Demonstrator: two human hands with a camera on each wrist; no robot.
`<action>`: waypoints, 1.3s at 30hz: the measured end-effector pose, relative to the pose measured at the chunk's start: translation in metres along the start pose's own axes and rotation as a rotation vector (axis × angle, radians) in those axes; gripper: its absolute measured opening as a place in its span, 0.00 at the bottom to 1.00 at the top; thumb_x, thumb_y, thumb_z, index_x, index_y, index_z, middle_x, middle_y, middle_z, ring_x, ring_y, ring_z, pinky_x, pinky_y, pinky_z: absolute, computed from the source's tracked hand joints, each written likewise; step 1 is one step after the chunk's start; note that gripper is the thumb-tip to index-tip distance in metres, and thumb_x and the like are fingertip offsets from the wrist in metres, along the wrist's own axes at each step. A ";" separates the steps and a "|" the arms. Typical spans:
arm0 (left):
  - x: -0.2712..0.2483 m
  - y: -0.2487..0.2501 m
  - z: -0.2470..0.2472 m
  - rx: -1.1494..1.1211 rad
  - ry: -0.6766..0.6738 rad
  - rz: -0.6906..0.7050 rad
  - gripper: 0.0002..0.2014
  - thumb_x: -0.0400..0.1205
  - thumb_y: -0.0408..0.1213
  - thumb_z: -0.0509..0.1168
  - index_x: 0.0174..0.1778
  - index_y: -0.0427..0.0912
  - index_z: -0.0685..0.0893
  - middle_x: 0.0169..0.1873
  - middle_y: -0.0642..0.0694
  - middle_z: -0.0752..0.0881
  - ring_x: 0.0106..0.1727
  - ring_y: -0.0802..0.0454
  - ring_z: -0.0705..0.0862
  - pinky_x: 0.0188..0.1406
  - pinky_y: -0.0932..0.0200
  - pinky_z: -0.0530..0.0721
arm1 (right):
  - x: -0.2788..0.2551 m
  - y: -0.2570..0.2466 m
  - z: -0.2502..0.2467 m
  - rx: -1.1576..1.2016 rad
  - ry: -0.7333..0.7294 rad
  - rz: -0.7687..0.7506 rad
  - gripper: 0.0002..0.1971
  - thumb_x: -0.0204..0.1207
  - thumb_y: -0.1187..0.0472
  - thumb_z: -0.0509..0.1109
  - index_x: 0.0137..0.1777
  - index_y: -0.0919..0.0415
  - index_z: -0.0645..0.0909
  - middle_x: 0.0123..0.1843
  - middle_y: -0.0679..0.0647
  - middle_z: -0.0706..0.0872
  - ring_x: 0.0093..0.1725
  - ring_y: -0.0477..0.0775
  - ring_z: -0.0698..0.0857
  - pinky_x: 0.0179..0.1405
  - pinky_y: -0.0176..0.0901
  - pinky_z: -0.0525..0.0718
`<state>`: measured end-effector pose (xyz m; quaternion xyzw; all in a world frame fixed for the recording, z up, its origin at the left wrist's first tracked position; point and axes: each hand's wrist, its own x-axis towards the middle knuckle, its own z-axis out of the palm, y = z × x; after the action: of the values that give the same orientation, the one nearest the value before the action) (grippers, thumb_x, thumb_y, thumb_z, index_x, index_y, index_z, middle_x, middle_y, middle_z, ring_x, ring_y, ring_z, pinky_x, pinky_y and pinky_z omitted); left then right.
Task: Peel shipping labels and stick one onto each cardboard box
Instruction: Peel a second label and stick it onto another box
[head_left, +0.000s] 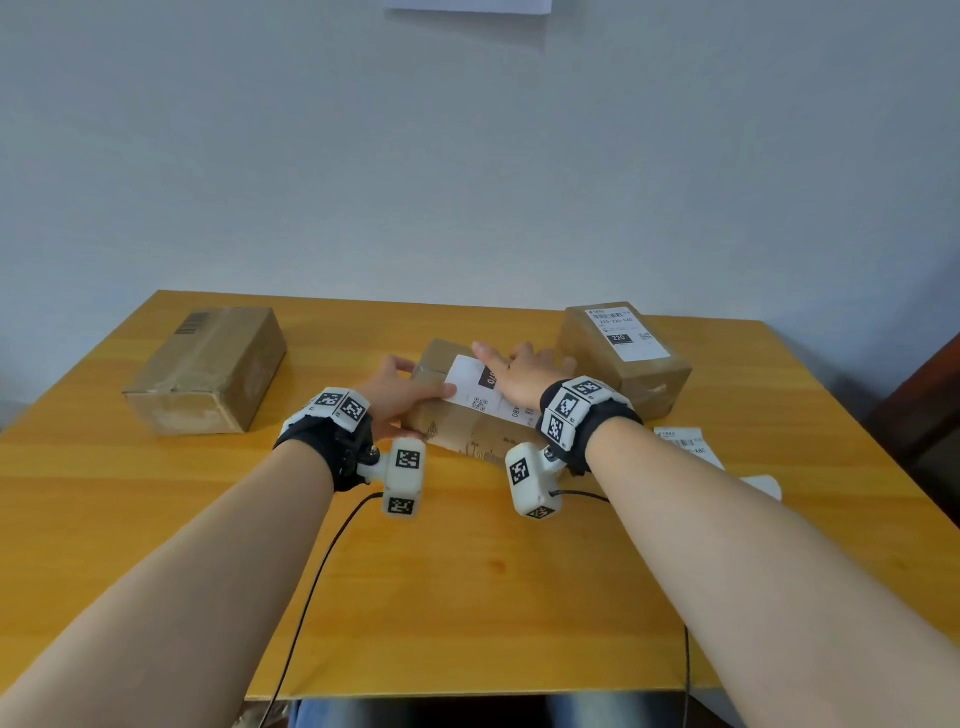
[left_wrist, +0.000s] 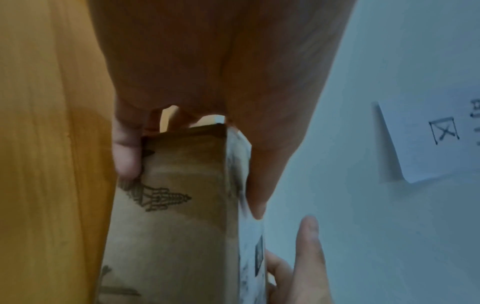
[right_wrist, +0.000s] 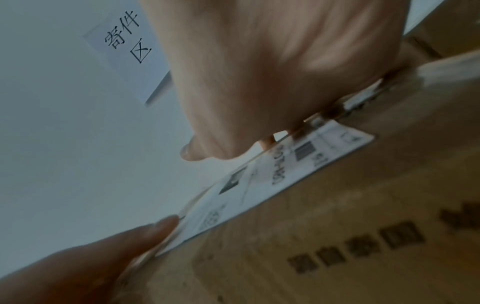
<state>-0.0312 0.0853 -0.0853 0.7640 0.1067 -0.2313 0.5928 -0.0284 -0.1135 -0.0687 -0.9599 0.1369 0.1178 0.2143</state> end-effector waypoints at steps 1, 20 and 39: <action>-0.003 0.002 0.000 -0.050 0.011 0.017 0.34 0.77 0.41 0.81 0.74 0.48 0.68 0.59 0.37 0.87 0.46 0.41 0.91 0.30 0.50 0.91 | -0.001 0.000 -0.003 0.029 0.033 -0.031 0.51 0.73 0.15 0.38 0.85 0.49 0.65 0.85 0.58 0.68 0.87 0.71 0.57 0.82 0.73 0.60; -0.047 0.034 0.020 0.119 0.224 0.496 0.42 0.74 0.44 0.83 0.83 0.58 0.71 0.50 0.54 0.87 0.44 0.55 0.92 0.48 0.57 0.92 | -0.014 0.012 0.015 0.268 0.684 -0.145 0.32 0.87 0.31 0.43 0.85 0.47 0.61 0.86 0.55 0.68 0.88 0.64 0.57 0.85 0.73 0.49; -0.053 0.040 -0.001 0.256 0.209 0.556 0.41 0.75 0.43 0.81 0.84 0.61 0.71 0.54 0.57 0.81 0.49 0.63 0.85 0.35 0.74 0.81 | -0.003 0.027 0.003 0.184 0.737 -0.013 0.37 0.85 0.28 0.38 0.82 0.51 0.65 0.81 0.55 0.74 0.77 0.63 0.71 0.76 0.68 0.64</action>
<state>-0.0598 0.0808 -0.0251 0.8519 -0.0759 0.0078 0.5182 -0.0400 -0.1351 -0.0803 -0.9155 0.2087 -0.2494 0.2368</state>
